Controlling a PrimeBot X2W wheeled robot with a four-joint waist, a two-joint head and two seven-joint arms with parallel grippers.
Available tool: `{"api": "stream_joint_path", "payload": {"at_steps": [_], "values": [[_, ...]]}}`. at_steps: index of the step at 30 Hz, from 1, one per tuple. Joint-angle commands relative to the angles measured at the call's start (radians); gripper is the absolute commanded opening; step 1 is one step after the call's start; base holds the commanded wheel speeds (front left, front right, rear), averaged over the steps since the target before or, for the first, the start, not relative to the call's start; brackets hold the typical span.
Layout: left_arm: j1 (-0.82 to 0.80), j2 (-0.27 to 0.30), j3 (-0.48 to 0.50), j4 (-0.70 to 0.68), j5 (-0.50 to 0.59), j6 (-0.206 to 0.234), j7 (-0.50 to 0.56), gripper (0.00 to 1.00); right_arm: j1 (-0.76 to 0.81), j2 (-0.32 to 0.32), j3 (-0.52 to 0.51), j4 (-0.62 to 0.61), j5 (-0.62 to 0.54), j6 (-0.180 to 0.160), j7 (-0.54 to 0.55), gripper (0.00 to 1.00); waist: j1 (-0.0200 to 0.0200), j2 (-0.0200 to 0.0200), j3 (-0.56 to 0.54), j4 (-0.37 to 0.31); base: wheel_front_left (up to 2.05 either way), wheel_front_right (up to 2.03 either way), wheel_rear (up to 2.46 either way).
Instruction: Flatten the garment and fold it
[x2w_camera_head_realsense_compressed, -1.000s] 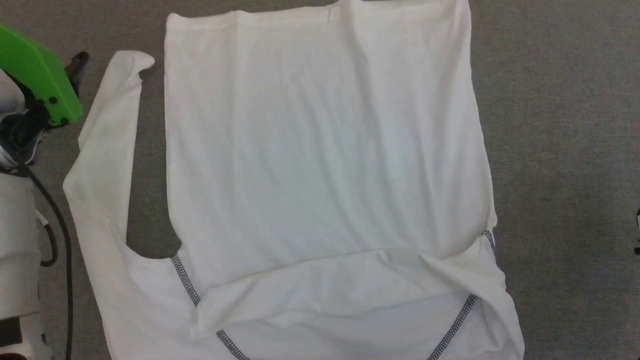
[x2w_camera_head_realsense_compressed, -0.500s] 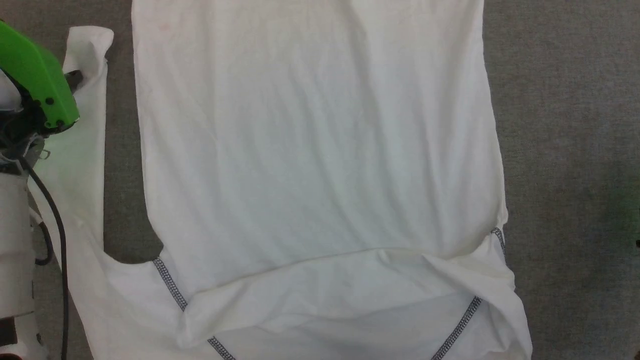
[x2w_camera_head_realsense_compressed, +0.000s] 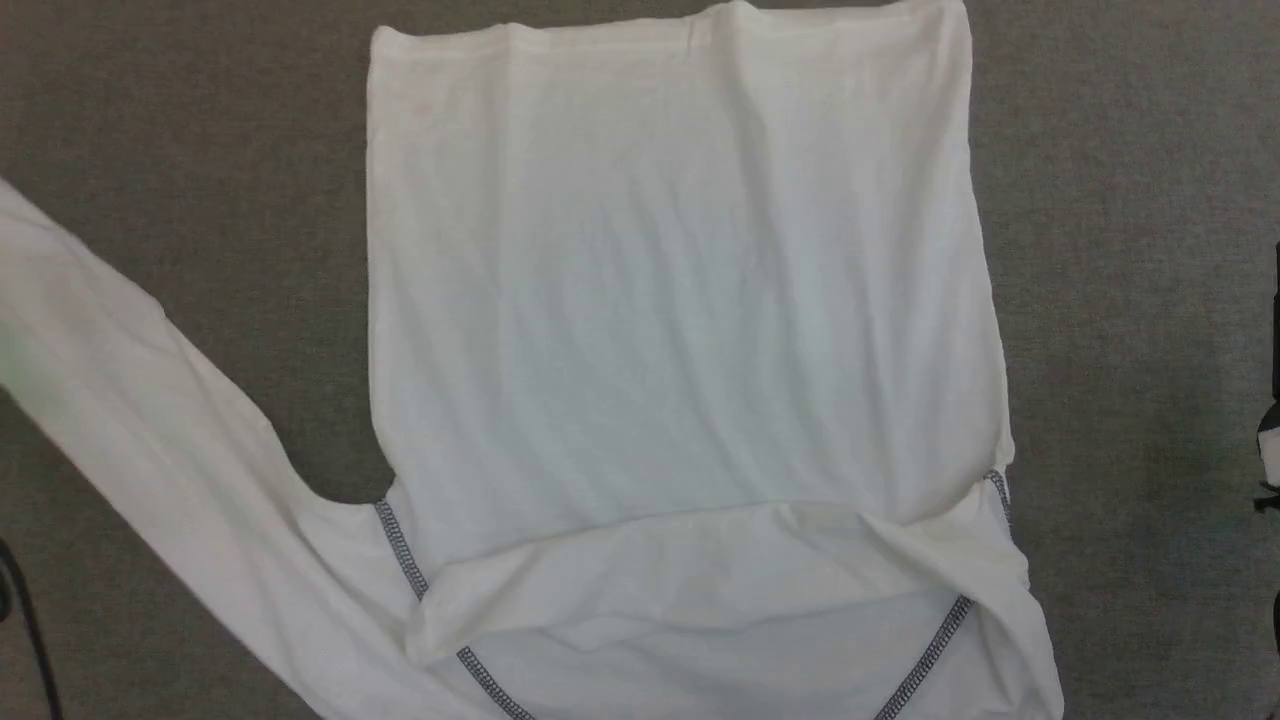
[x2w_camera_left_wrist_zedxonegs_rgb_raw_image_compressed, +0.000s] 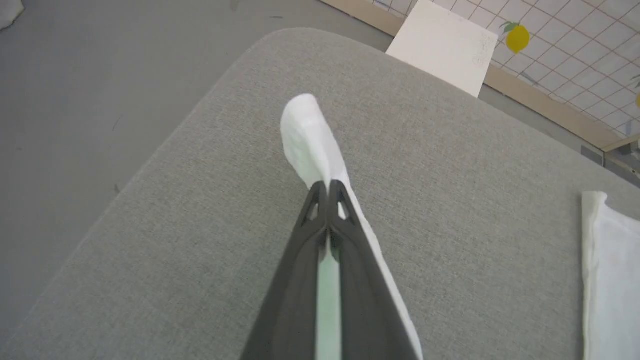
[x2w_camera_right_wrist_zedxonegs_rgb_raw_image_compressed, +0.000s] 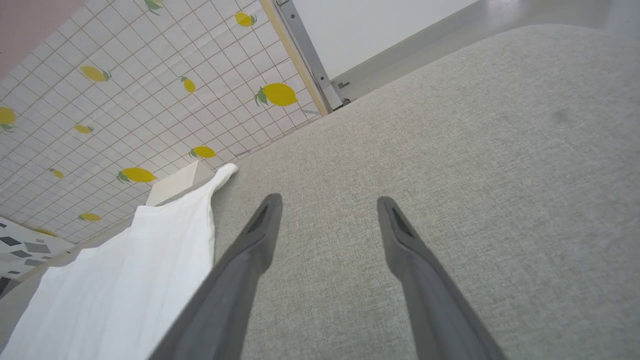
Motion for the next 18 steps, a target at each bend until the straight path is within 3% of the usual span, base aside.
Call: {"api": "stream_joint_path", "payload": {"at_steps": [1,6,10,14,18], "values": [[0.019,0.022,0.014,0.002,0.0,-0.007,-0.017,0.0,0.014,0.001,0.0,0.003,-0.008,-0.001,0.002,1.0,-0.0001,0.0,-0.062,0.045,0.0,0.0,0.0],[0.063,0.054,0.065,0.001,-0.024,-0.017,-0.037,0.0,0.035,0.001,0.004,0.013,-0.008,-0.001,0.006,1.0,-0.0001,0.0,-0.118,0.071,0.0,0.0,0.0],[0.088,0.034,0.095,-0.036,-0.079,-0.052,-0.053,0.0,0.057,0.001,0.008,0.03,-0.001,-0.001,0.003,1.0,-0.0001,0.0,-0.159,0.082,0.0,0.0,0.0],[0.099,-0.041,0.127,-0.127,-0.179,-0.092,-0.071,0.0,0.076,0.001,0.007,0.051,0.006,-0.001,-0.007,1.0,-0.0001,0.0,-0.2,0.09,0.0,0.0,0.0],[0.108,-0.142,0.099,-0.256,-0.263,-0.118,-0.049,0.0,0.091,0.001,0.007,0.073,0.01,-0.001,-0.017,1.0,-0.0001,0.0,-0.239,0.091,0.0,0.0,0.0]]}}
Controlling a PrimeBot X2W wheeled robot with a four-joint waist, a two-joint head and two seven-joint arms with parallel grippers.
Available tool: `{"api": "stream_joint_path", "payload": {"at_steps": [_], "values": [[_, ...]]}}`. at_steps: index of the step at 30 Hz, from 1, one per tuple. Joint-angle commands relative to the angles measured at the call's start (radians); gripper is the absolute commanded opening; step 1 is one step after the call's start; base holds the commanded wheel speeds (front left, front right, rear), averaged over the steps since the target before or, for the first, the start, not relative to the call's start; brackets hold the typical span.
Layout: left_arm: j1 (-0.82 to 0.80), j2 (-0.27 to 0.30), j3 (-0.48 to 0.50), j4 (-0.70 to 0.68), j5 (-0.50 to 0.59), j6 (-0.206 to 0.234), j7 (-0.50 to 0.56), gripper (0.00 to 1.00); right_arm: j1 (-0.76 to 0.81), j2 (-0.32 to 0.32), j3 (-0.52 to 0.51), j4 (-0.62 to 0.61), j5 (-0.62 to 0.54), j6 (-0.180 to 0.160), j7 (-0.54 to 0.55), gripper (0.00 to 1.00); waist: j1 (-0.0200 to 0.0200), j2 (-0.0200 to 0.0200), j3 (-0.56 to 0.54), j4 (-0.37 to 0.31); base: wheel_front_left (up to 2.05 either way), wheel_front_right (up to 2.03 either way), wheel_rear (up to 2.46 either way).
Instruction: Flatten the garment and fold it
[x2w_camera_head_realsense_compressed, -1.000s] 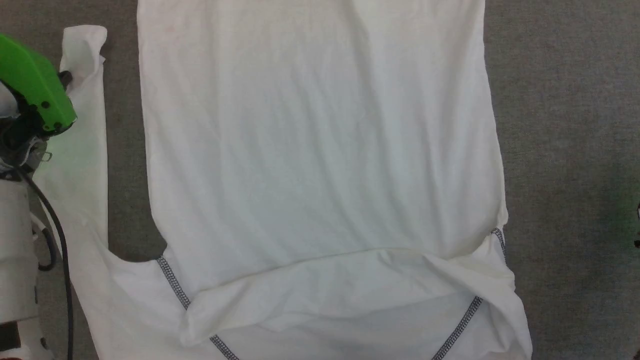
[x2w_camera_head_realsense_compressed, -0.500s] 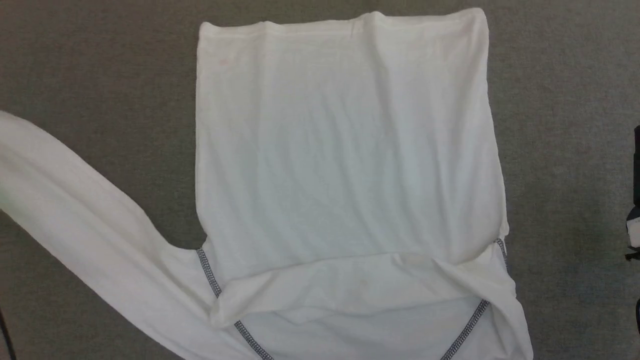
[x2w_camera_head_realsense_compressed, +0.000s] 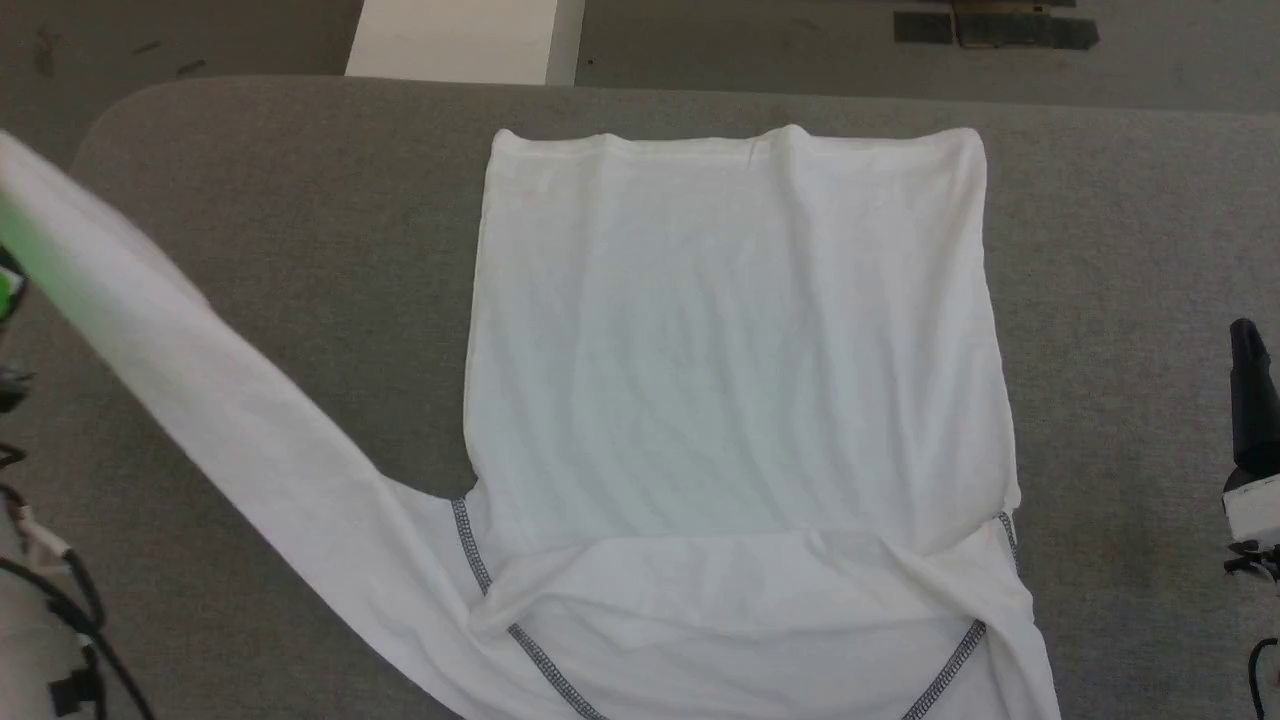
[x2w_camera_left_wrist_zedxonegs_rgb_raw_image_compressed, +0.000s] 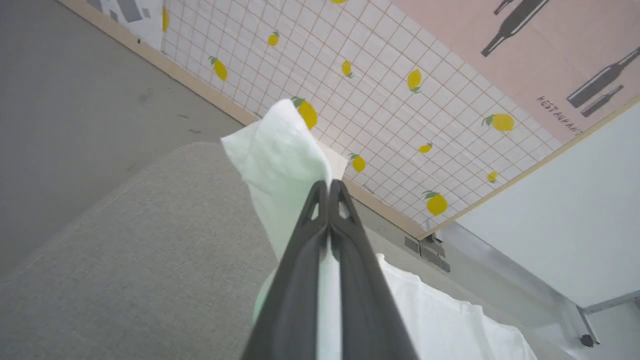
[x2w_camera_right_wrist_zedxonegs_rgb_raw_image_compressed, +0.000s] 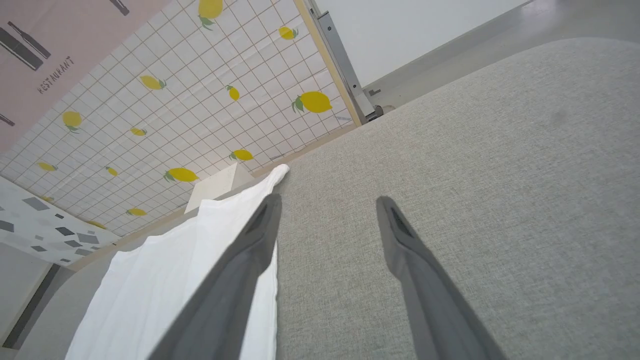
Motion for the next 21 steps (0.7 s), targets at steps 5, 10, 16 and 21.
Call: {"api": "stream_joint_path", "payload": {"at_steps": [5,10,16,21], "values": [[0.041,-0.125,-0.124,-0.156,-0.043,-0.015,0.068,0.0,0.027,0.0,0.009,0.022,0.019,-0.001,-0.02,1.0,0.0,0.0,-0.07,-0.004,0.0,0.0,0.0],[0.066,-0.283,-0.392,-0.232,-0.041,-0.009,0.107,0.0,0.043,0.0,0.008,0.046,0.031,-0.001,-0.037,1.0,0.0,0.0,-0.091,-0.04,0.0,0.0,0.0],[0.121,-0.303,-0.669,-0.147,-0.086,-0.003,0.059,0.0,0.046,0.0,0.017,0.064,0.042,-0.001,-0.047,1.0,0.0,0.0,-0.086,-0.082,0.0,0.0,0.0],[0.161,-0.303,-0.902,-0.049,-0.14,0.001,0.003,0.0,0.045,0.0,0.024,0.084,0.05,-0.001,-0.061,1.0,0.0,0.0,-0.08,-0.112,0.0,0.0,0.0]]}}
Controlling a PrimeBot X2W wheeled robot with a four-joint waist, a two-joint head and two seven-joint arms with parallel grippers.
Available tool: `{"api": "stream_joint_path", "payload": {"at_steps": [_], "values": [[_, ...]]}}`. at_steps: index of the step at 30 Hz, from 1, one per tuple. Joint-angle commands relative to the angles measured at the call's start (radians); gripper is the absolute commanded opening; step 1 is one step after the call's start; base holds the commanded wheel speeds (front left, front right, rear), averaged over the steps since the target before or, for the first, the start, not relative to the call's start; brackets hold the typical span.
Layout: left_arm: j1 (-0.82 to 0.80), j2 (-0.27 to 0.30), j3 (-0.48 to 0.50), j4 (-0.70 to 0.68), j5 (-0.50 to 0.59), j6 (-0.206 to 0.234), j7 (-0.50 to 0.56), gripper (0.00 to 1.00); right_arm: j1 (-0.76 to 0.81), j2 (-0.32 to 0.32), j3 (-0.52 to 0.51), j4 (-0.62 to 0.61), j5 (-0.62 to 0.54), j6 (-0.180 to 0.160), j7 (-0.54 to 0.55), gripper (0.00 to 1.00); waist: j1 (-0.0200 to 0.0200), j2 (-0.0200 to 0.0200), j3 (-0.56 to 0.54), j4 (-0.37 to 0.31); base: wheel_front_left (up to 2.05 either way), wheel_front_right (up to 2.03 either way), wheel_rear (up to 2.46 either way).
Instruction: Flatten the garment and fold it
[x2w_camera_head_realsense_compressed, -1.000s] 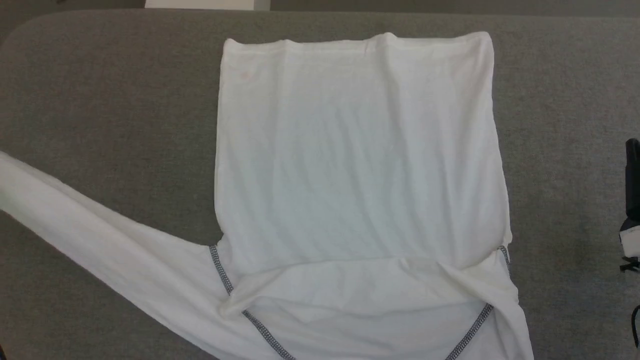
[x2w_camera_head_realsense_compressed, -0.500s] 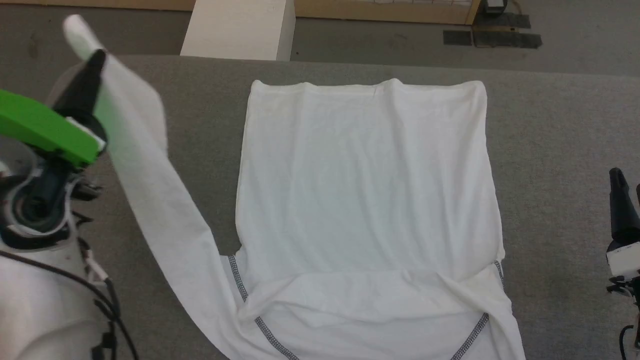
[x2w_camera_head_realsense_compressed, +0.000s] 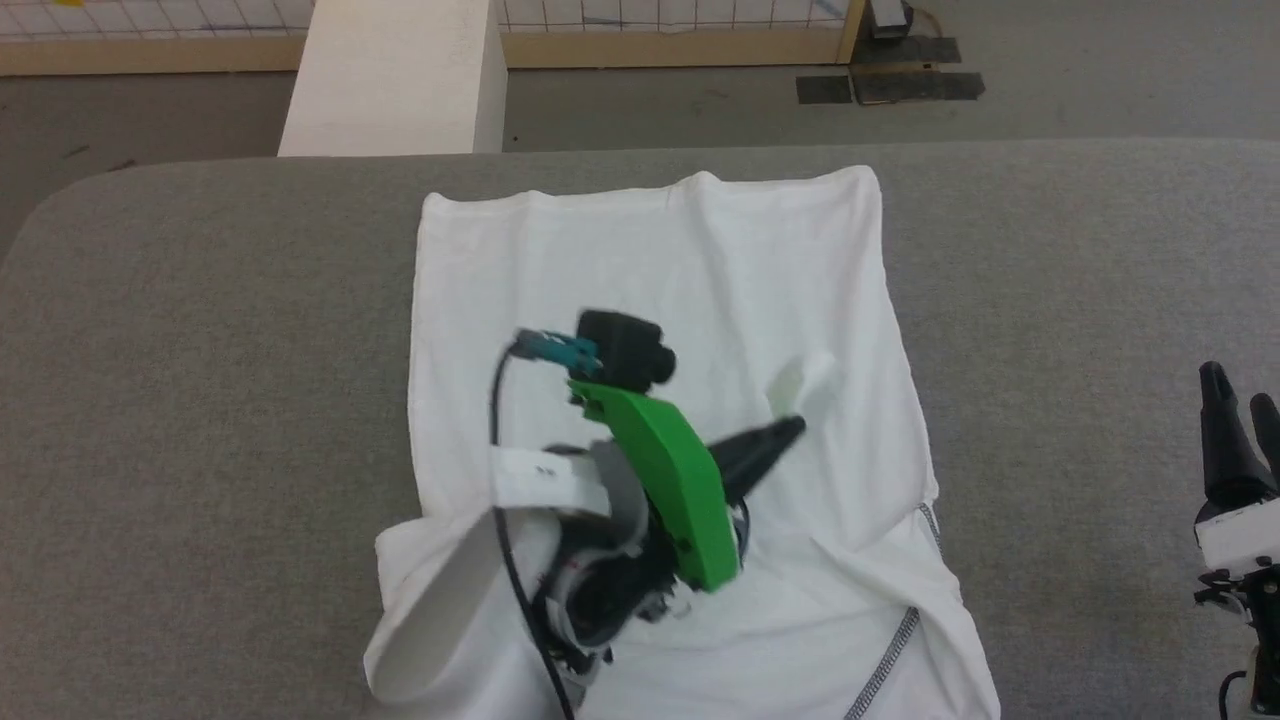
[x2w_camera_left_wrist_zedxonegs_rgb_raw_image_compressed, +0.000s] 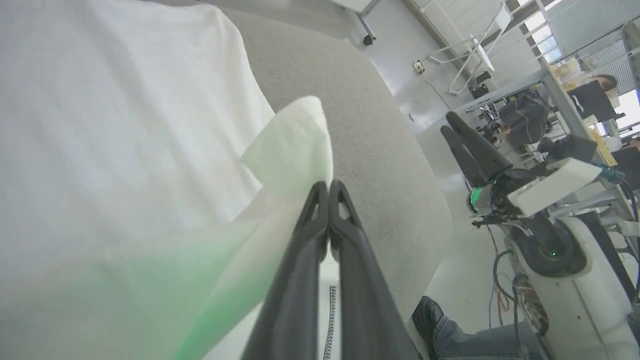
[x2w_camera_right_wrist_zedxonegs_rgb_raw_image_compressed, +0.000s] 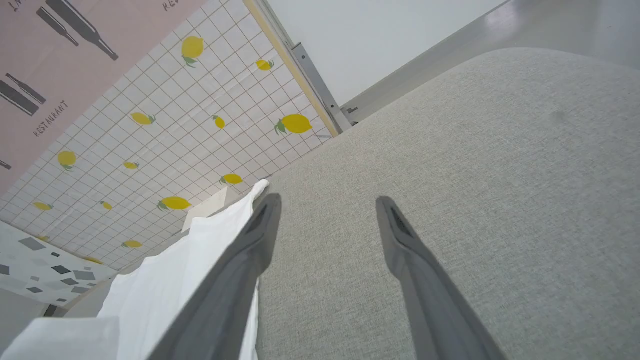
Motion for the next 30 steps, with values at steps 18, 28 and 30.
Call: {"api": "stream_joint_path", "payload": {"at_steps": [18,28,30], "values": [[0.018,-0.002,-0.309,0.213,-0.041,-0.044,0.04,1.0,0.019,0.0,0.003,0.029,0.004,-0.001,-0.02,1.0,0.0,-0.0001,-0.013,0.002,0.0,0.0,0.0],[-0.079,0.08,-0.033,0.117,-0.059,-0.015,-0.194,1.0,0.022,0.0,0.03,0.021,-0.01,-0.001,-0.001,1.0,0.0,-0.0001,-0.035,0.019,0.0,0.0,0.0],[-0.087,0.124,0.03,0.11,-0.024,0.004,-0.279,1.0,0.02,0.0,0.039,0.018,-0.016,-0.001,0.005,1.0,0.0,-0.0001,-0.038,0.02,0.0,0.0,0.0]]}}
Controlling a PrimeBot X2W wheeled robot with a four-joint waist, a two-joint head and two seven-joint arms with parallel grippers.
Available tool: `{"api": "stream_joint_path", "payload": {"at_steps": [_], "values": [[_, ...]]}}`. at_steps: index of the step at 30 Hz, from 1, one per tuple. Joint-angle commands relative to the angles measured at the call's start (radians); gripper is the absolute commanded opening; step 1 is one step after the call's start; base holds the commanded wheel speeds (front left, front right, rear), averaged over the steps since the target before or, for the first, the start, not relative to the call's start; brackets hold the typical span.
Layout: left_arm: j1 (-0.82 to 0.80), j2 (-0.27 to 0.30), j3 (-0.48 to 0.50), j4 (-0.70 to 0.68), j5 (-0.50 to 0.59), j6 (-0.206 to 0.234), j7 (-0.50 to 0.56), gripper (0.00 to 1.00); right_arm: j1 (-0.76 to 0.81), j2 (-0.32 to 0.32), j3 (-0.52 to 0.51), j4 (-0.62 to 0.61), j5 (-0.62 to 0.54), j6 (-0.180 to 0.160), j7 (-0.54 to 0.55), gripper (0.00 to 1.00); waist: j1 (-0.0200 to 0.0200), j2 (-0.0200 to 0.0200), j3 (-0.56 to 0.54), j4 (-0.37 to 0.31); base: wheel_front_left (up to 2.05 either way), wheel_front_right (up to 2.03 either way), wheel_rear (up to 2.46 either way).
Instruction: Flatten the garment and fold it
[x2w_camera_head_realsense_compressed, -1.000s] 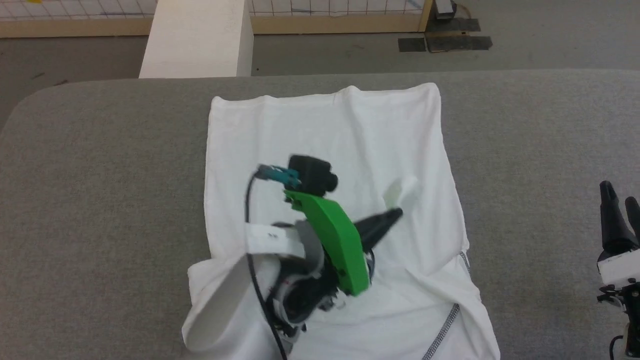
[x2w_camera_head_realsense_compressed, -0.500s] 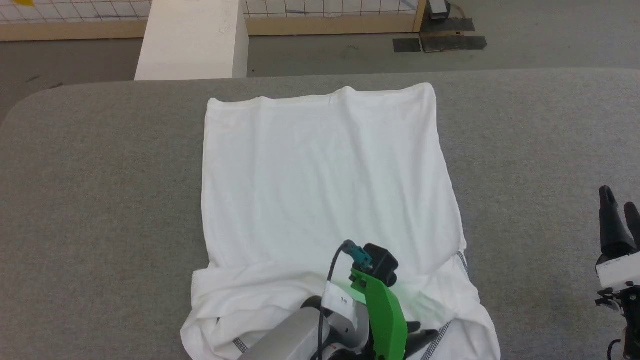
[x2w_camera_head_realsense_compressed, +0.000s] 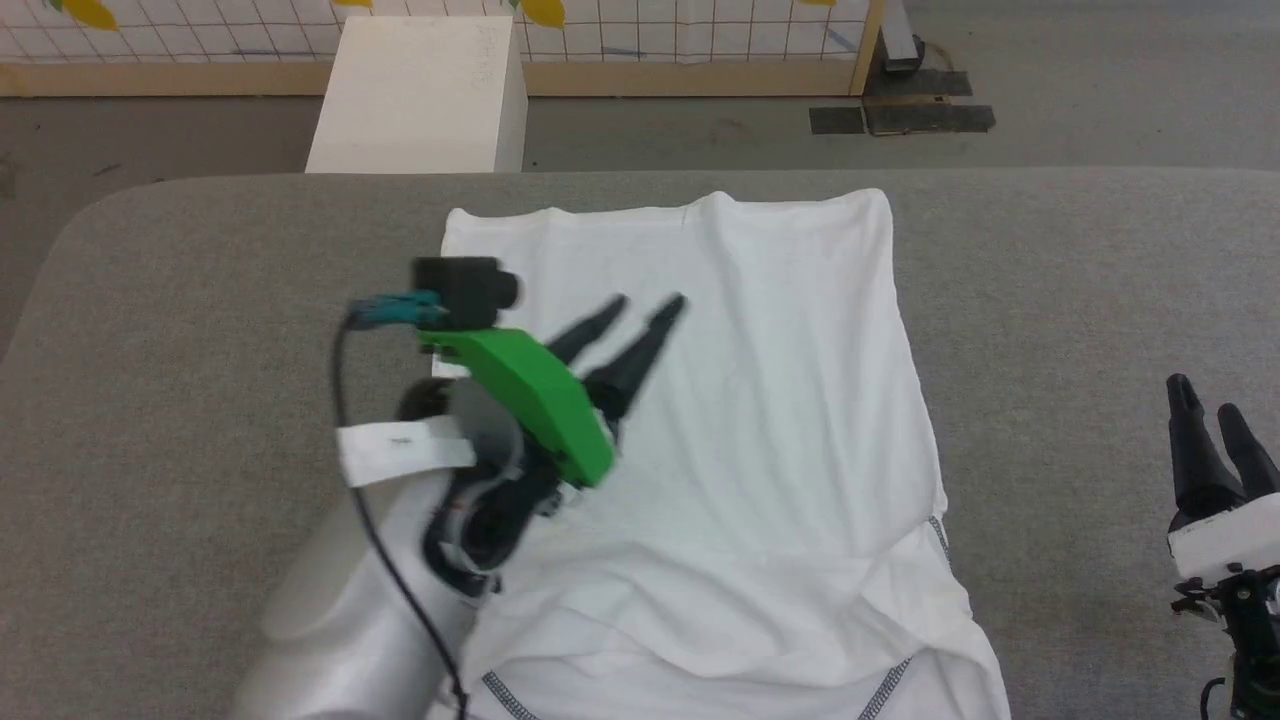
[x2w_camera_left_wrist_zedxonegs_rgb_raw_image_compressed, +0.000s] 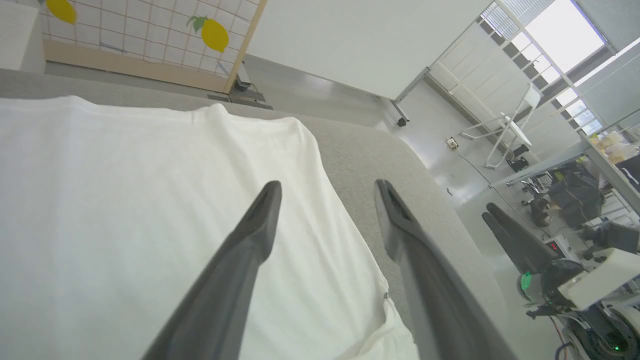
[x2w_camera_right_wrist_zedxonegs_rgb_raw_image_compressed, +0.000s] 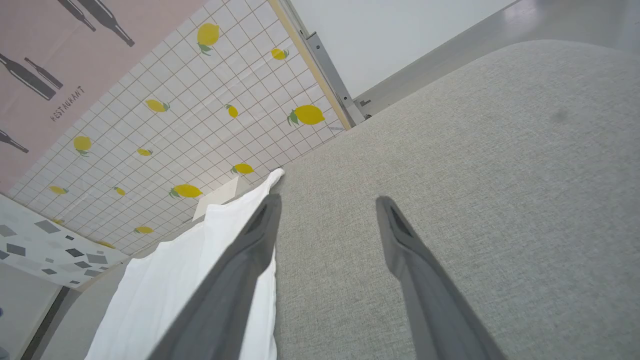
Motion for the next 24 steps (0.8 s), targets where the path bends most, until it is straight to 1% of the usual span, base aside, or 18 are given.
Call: {"api": "stream_joint_path", "payload": {"at_steps": [1,2,4,5,8,10,12,16,19,22,24], "values": [[-0.006,0.037,0.032,0.002,0.029,0.014,-0.045,1.0,0.008,0.0,0.009,-0.006,-0.007,-0.001,0.006,1.0,0.0,-0.0001,-0.003,0.0,0.0,0.0,0.0],[-0.001,0.059,0.065,0.001,0.044,0.025,-0.091,1.0,0.006,0.0,0.014,-0.009,-0.01,-0.001,0.01,1.0,0.0,-0.0001,-0.003,0.0,0.0,0.0,0.0],[0.018,0.081,0.133,-0.001,0.049,0.041,-0.179,1.0,-0.001,0.0,0.025,-0.013,-0.017,-0.001,0.017,1.0,0.0,-0.0001,-0.001,0.001,0.0,0.0,0.0],[0.058,0.126,0.202,0.006,0.089,0.067,-0.299,1.0,-0.01,0.0,0.044,-0.018,-0.025,-0.001,0.031,1.0,0.0,-0.0001,0.003,0.002,0.0,0.0,0.0],[0.105,0.164,0.25,0.007,0.155,0.103,-0.429,1.0,-0.026,0.0,0.062,-0.023,-0.035,-0.001,0.05,1.0,0.0,-0.0001,0.017,0.008,0.0,0.0,0.0],[0.136,0.181,0.27,0.001,0.202,0.133,-0.48,1.0,-0.045,0.0,0.078,-0.025,-0.046,-0.001,0.067,1.0,0.0,-0.0001,0.028,0.009,0.0,0.0,0.0],[0.164,0.184,0.295,-0.014,0.234,0.16,-0.503,1.0,-0.073,0.0,0.098,-0.026,-0.061,-0.001,0.097,1.0,0.0,-0.0001,0.045,0.012,0.0,0.0,0.0],[0.21,0.174,0.332,-0.061,0.282,0.187,-0.517,1.0,-0.17,0.0,0.13,-0.018,-0.107,-0.001,0.193,1.0,0.0,-0.0001,0.091,0.018,0.0,0.0,0.0],[0.227,0.157,0.345,-0.102,0.308,0.192,-0.52,1.0,-0.28,-0.002,0.139,0.007,-0.147,-0.001,0.298,1.0,0.0,-0.0001,0.14,0.032,0.0,0.0,0.0],[0.225,0.14,0.35,-0.138,0.329,0.191,-0.52,1.0,-0.399,-0.017,0.147,0.043,-0.19,-0.001,0.397,1.0,0.0,-0.0001,0.191,0.051,0.0,0.0,0.0],[0.219,0.132,0.351,-0.16,0.348,0.191,-0.52,1.0,-0.487,-0.041,0.156,0.076,-0.227,-0.001,0.451,1.0,0.0,-0.0001,0.228,0.065,0.0,0.0,0.0]]}}
